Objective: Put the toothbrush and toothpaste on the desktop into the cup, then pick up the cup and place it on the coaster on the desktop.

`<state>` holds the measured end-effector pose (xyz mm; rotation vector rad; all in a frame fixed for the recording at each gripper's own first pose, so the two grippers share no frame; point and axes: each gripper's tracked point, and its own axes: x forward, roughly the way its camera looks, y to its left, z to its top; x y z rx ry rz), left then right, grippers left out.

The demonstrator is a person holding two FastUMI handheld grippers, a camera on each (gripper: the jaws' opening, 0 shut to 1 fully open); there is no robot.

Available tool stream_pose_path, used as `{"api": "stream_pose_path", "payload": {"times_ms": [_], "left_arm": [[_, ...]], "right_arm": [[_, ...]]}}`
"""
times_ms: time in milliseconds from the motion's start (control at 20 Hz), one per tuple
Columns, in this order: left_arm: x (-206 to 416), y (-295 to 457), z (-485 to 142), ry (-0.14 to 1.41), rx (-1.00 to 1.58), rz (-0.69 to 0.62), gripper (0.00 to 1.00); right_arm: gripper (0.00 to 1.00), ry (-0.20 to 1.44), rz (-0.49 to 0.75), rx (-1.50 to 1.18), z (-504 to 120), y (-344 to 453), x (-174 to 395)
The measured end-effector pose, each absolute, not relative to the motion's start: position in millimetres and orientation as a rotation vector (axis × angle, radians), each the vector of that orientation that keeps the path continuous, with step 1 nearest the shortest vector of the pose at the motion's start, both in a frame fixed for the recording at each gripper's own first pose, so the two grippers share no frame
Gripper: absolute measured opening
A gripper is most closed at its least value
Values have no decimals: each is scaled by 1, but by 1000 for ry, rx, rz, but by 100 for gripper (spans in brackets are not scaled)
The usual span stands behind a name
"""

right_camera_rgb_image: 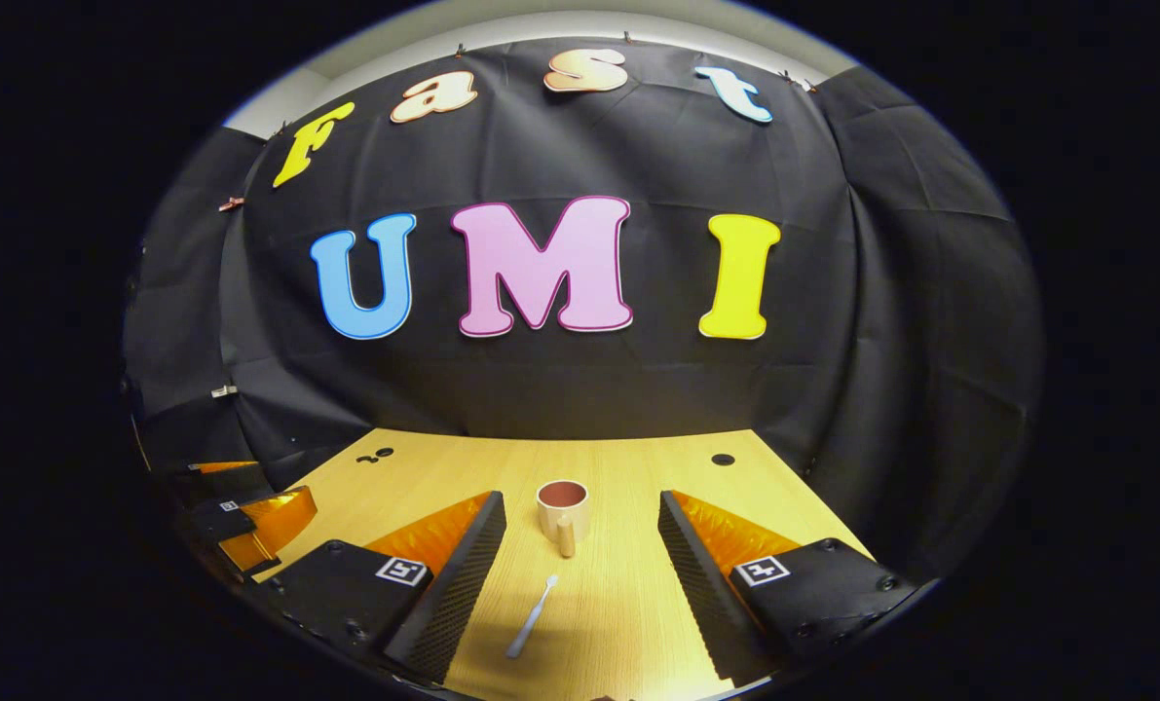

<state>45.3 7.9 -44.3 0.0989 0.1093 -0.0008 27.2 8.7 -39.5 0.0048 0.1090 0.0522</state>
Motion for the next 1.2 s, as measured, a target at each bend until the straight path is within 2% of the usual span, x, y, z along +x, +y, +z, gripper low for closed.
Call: {"api": "stream_pose_path", "payload": {"times_ms": [350, 800, 1200], "left_arm": [[75, 31, -107, 257, 67, 22, 99], [103, 31, -207, 459, 103, -29, 99], [110, 42, -267, 573, 139, 13, 92]], "right_arm": [[97, 162, 110, -49, -67, 25, 51], [98, 282, 157, -94, -115, 26, 56], [98, 390, 210, -83, -149, 27, 47]]}}
